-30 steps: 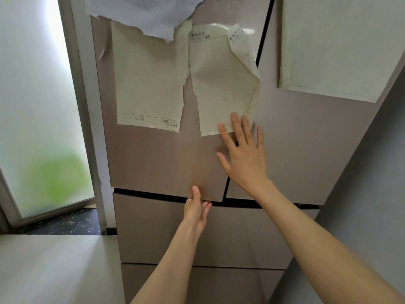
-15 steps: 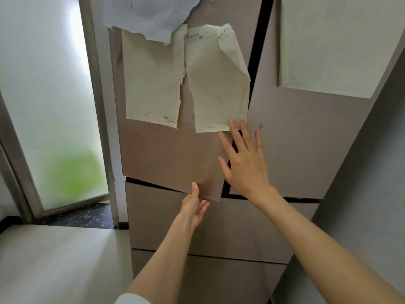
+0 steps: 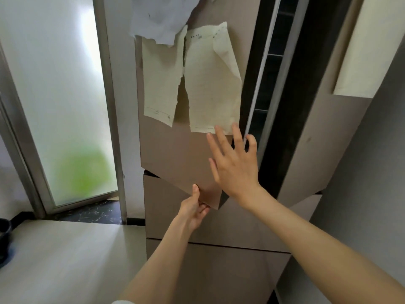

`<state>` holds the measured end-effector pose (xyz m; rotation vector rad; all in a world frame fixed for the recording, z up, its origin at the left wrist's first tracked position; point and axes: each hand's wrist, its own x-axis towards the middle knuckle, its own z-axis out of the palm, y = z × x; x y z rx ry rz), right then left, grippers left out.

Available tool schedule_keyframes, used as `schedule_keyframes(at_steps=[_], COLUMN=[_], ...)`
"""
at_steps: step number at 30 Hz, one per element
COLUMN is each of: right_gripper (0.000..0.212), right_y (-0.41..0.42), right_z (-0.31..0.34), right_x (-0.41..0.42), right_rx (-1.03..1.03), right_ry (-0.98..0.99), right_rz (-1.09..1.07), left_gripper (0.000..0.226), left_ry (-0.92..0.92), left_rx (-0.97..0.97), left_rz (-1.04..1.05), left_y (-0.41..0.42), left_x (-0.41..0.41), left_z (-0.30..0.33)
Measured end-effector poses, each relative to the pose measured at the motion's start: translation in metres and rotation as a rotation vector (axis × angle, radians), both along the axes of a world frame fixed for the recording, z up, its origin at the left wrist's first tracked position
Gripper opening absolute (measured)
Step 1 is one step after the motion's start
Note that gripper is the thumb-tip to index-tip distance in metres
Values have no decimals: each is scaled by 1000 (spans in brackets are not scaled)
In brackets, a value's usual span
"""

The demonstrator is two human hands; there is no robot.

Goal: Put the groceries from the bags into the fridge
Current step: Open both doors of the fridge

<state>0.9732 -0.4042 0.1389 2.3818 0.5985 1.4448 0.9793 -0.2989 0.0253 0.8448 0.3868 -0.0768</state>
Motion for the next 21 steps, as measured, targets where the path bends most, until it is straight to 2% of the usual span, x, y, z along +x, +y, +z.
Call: schedule_keyframes(at_steps=[4, 8, 10, 13, 15, 18, 21], right_gripper=[63, 51, 43, 30, 27, 32, 48], right_y=[11, 22, 25, 24, 23, 30, 44], right_z=[-4, -10, -8, 0, 3, -5, -21], right_x=[-10, -24, -32, -43, -48, -52, -60], right_rx=[-86, -47, 90, 502, 746, 814, 850], right_ry=[35, 102, 83, 23, 112, 305, 374], right_rz=[-36, 72, 120, 151, 196, 239, 302], left_gripper=[57, 51, 48, 44, 45, 67, 80], left_ry=[31, 30, 27, 24, 20, -19, -49], left_rx=[-7, -20, -36, -35, -34, -62, -81], left_rz=[-53, -171, -215, -262, -298, -365, -375], left_y=[7, 18, 25, 39, 50, 70, 89], left_x=[-6, -12, -15, -21, -27, -38, -51], left_z=[6, 5, 3, 1, -1, -4, -6])
